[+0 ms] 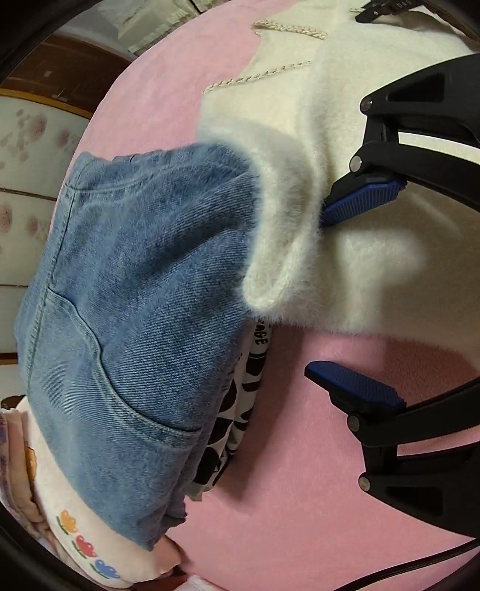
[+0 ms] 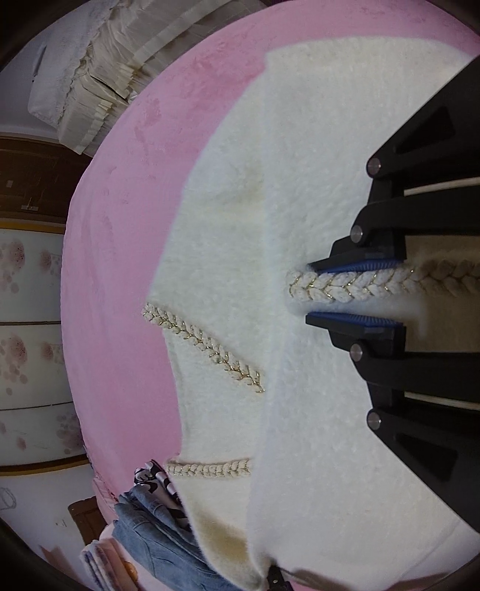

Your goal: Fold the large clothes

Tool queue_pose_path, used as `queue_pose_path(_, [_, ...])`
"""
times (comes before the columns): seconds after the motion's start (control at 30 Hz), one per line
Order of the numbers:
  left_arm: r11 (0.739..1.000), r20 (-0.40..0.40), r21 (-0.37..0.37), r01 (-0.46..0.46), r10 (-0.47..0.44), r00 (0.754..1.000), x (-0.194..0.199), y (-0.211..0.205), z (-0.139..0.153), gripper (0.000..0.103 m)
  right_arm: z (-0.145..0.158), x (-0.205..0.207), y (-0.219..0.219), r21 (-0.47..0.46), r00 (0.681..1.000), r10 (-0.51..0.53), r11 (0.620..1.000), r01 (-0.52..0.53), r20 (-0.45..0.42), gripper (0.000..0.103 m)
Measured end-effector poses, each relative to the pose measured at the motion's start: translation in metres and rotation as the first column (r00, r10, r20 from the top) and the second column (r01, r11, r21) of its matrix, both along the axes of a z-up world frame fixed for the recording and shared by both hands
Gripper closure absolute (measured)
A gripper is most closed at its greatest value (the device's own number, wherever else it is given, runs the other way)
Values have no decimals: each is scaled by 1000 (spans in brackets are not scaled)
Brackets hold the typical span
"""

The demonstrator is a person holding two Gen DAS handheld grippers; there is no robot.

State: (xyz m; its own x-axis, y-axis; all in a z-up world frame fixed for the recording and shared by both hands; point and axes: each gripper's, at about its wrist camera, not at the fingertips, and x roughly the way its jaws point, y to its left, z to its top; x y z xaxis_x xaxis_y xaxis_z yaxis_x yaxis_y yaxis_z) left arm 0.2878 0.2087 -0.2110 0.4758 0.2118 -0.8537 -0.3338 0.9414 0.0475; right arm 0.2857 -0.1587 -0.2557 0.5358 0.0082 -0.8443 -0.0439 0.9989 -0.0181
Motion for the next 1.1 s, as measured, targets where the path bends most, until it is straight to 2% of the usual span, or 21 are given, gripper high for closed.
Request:
queue_pose_path(0.1, [1000,-16,-12,2,-2,1000,-6,0,9,28,11,-6,-7,38,1000,-17,999,18,-22,79])
queue_pose_path(0.2, [999,-19,-31,15,-16,1000,-22,-4,20,28,29,-24,-12,83,1000,-25,996,26,-8,79])
queue_pose_path(0.37, [997,1,-13,82,-82,997,-66,-35,45,28,54,-68,-13,166,1000,-13,986,14,-9,79])
queue_pose_path(0.6, [990,-4,-67,128,-128,992,-118,-74,84,28,79,-120,-12,245,998,39,969,-28,-41,79])
queue_pose_path(0.77, [984,1,-106,140,-141,990,-148,-104,118,28,112,-150,-9,250,995,99,964,-90,-23,79])
queue_pose_path(0.9, [984,15,-113,137,-136,991,-169,-121,151,28,143,-165,-11,270,989,145,953,-139,-5,79])
queue_pose_path(1.1, [988,11,-100,120,-119,993,-200,-145,185,28,182,-188,-18,265,978,207,942,-205,20,79])
